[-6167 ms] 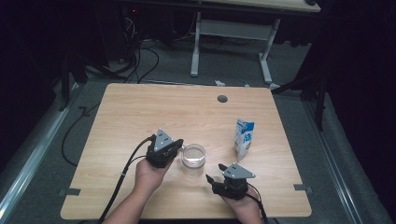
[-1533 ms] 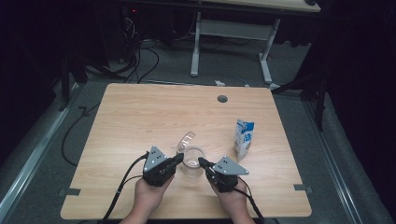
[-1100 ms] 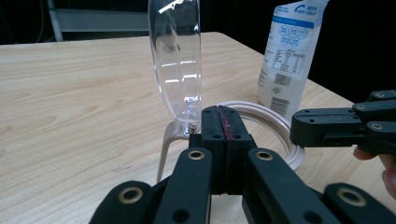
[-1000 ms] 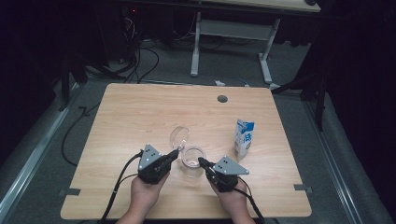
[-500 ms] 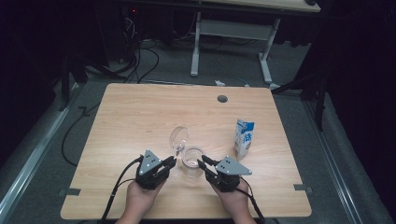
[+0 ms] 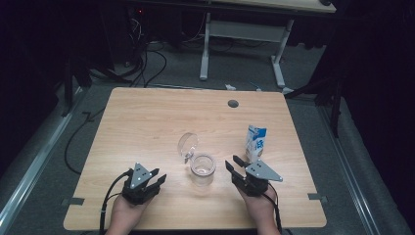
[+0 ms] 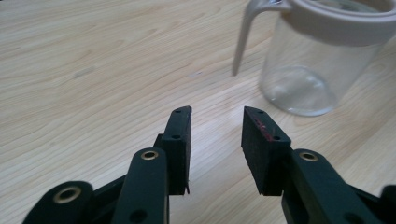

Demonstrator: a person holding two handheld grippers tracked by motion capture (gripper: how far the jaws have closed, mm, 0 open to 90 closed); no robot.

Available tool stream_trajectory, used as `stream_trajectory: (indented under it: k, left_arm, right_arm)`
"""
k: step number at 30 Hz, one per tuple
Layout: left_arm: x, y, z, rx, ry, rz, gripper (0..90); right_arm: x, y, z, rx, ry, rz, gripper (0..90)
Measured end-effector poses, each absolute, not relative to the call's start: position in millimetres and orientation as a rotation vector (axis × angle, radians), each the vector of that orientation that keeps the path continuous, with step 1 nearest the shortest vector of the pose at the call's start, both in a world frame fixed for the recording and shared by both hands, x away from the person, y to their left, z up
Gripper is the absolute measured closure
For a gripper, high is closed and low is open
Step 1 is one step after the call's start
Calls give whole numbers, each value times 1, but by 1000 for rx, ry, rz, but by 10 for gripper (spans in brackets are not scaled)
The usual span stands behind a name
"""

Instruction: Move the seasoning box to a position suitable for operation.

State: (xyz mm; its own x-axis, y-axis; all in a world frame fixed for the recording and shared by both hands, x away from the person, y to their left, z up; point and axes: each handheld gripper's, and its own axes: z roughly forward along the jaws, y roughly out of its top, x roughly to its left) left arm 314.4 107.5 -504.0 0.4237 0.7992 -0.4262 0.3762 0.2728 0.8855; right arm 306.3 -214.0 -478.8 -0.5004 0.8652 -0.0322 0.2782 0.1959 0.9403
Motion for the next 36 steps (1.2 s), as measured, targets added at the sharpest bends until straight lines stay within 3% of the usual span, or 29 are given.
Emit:
stream_trajectory:
  k: [14, 22, 36]
  left_arm:
    - [339, 161, -511, 1278, 1261, 462, 566]
    - [329, 163, -516, 1280, 1210, 478, 561]
    - [322, 165, -519, 1293, 1133, 383, 557]
  right_arm:
    - [312, -233, -490, 1130, 1878, 1246, 588]
    - [310, -230, -493, 1140, 1876, 1214, 563]
    - [300, -242, -497, 1300, 1793, 1091, 478]
